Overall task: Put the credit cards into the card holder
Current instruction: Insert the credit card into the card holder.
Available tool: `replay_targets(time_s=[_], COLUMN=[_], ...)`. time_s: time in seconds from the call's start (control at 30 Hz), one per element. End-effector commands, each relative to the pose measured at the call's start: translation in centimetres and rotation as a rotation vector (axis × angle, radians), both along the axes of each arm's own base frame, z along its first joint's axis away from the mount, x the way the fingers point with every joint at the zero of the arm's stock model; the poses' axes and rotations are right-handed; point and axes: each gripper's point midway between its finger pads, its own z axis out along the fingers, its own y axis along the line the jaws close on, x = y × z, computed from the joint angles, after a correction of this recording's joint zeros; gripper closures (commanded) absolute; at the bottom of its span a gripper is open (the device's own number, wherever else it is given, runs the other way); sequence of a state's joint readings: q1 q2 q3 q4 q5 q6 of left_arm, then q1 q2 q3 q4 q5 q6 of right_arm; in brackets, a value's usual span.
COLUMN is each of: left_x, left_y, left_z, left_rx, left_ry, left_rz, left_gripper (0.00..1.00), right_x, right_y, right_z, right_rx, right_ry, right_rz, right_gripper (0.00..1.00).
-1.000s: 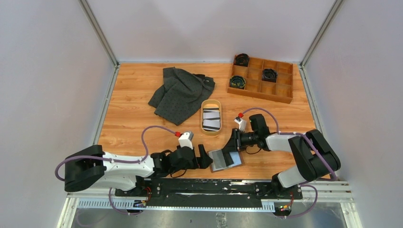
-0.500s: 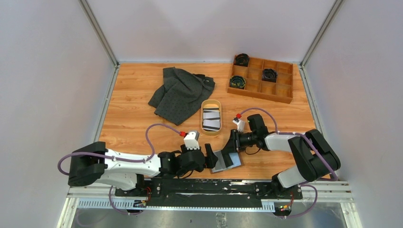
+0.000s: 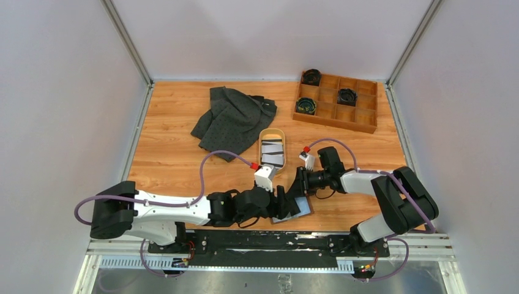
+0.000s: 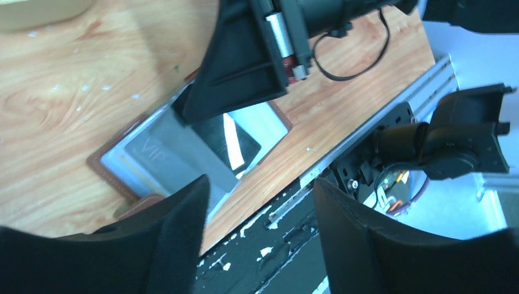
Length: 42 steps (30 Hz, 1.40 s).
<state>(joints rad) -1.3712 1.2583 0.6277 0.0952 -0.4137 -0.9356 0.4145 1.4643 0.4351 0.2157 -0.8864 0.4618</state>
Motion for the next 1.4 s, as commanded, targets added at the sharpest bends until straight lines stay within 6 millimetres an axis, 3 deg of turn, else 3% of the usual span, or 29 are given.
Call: replay_targets(time_s=[0.0,0.1,0.37,0.5,0.83,1.37], left_x=[-1.2,-1.1,-1.4,-0.9,0.8,1.0], left_y=[-2.8,-3.7,-7.2,-8.1,-7.9,-8.6], left_z=[1.6,1.9,-0.4,-2.2,-4.5,-6.4], left_rx=[-0.042,-0.061,-0.059,-0.024,0.003,0.008], left_ry=[-0.046,-0.045,0.0,0.007,0.021,0.076], left_rz=[-0.132,-0.131,-0.133,-0.094,0.039,0.086], left_gripper=[0.41,0.55,0.66,0.67,0.66,0.65], right_x=[-0.2,-0.3,-0.4,-0.4,-0.4,-0.4], right_y=[0.3,0.3,0.3,0.3,0.3,0.3], right_z=[-0.2,-0.2,-0.3,-0.3,-0.4,-0.4], right_rx=[-0.023,-0.026,-0.031,-0.032,-0.037,-0.043], right_ry=[-0.01,-0.007,-0.004,-0.003,-0.001,-0.007], right_rz=[0.027,0.031,0.032,0.034,0.032,0.035], right_gripper=[0.68,0.68,0.68,0.69,0.69,0.68])
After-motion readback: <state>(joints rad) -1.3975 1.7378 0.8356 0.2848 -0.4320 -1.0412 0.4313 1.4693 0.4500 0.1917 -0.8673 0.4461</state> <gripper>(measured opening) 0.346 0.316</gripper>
